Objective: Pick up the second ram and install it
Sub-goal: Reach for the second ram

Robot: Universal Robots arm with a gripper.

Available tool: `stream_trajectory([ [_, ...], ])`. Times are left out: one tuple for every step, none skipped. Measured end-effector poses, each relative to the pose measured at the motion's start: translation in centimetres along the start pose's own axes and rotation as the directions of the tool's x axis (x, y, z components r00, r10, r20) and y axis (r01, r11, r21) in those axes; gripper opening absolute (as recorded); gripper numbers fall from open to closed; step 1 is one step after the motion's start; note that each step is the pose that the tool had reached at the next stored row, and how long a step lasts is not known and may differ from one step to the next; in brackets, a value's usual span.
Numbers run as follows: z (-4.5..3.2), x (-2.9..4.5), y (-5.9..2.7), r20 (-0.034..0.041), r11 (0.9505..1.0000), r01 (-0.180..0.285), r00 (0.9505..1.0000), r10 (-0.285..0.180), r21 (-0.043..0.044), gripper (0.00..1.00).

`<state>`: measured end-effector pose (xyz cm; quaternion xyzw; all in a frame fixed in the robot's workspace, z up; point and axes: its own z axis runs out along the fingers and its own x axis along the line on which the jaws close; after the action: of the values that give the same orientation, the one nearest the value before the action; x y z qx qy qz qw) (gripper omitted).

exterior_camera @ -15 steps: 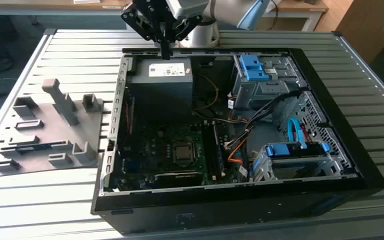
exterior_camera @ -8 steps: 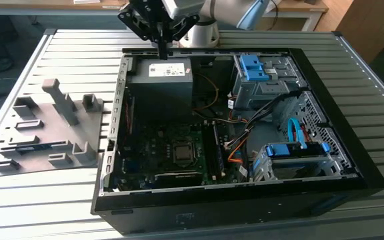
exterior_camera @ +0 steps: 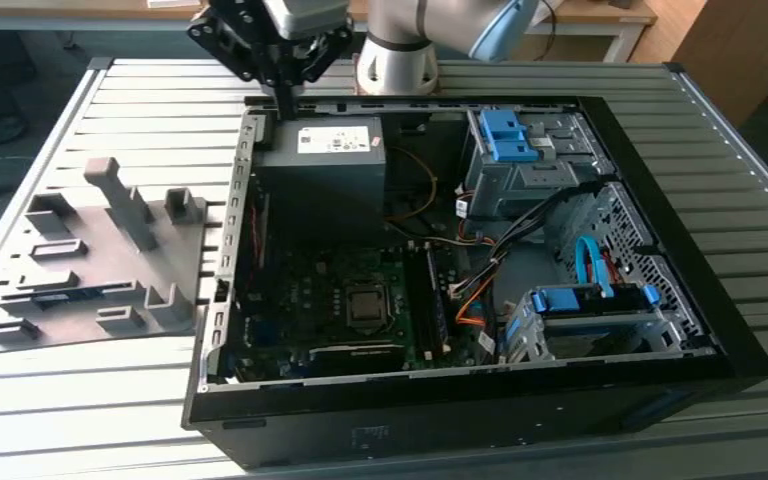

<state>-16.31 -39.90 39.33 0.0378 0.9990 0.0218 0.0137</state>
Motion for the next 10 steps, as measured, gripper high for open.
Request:
stream_trajectory([
  [-0.02,0.44,-0.03,0.0,1.0,0.0,1.0,0.0,0.0001,0.1],
  [-0.03,0.86,-0.06,0.0,1.0,0.0,1.0,0.0,0.0,0.1],
  [-0.04,1.29,-0.1,0.0,1.0,0.0,1.0,0.0,0.0001,0.1],
  [-0.05,1.68,-0.13,0.0,1.0,0.0,1.0,0.0,0.0001,0.1],
  [-0.06,2.03,-0.15,0.0,1.0,0.0,1.0,0.0,0.0001,0.1],
  [-0.07,2.33,-0.17,0.0,1.0,0.0,1.0,0.0,0.0001,0.1],
  [-0.07,2.63,-0.2,0.0001,1.0,0.0,1.0,0.0,0.0,0.1],
  [-0.08,2.92,-0.22,0.0001,1.0,0.0,1.0,0.0,0.0,0.1],
  [-0.09,3.2,-0.24,0.0001,1.0,0.0,1.0,0.0,0.0,0.1],
  [-0.09,3.46,-0.26,0.0001,1.0,0.0,1.0,0.0,0.0,0.1],
])
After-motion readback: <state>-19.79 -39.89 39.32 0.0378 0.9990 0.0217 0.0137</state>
